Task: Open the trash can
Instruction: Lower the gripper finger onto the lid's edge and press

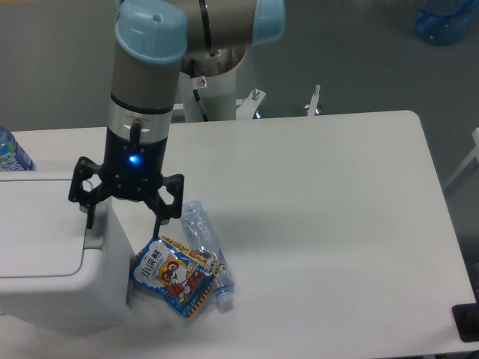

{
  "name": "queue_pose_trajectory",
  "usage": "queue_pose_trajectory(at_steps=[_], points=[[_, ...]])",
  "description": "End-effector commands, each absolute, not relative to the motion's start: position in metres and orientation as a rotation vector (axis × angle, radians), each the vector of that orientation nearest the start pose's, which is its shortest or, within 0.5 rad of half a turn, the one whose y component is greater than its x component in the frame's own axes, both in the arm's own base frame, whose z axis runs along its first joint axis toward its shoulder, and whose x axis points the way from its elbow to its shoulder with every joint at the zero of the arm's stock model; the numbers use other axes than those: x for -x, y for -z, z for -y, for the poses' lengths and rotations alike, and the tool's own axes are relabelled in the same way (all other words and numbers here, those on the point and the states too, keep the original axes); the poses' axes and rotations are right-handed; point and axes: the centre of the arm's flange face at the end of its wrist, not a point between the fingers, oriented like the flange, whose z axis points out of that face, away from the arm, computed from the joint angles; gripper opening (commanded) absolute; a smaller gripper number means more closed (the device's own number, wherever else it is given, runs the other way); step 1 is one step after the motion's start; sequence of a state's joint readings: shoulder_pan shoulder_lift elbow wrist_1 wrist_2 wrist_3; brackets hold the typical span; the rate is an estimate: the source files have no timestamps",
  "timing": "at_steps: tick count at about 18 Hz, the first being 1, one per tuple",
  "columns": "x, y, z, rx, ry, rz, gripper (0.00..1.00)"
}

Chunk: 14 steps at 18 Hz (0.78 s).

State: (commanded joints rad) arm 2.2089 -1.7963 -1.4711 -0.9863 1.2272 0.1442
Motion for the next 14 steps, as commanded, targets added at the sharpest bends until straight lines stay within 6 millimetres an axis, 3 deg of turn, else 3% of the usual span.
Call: queue_pose_trajectory(at_steps=[14], points=[[0.2368,-0.4791,-0.5932,2.560,0.132,0.550,1.00]])
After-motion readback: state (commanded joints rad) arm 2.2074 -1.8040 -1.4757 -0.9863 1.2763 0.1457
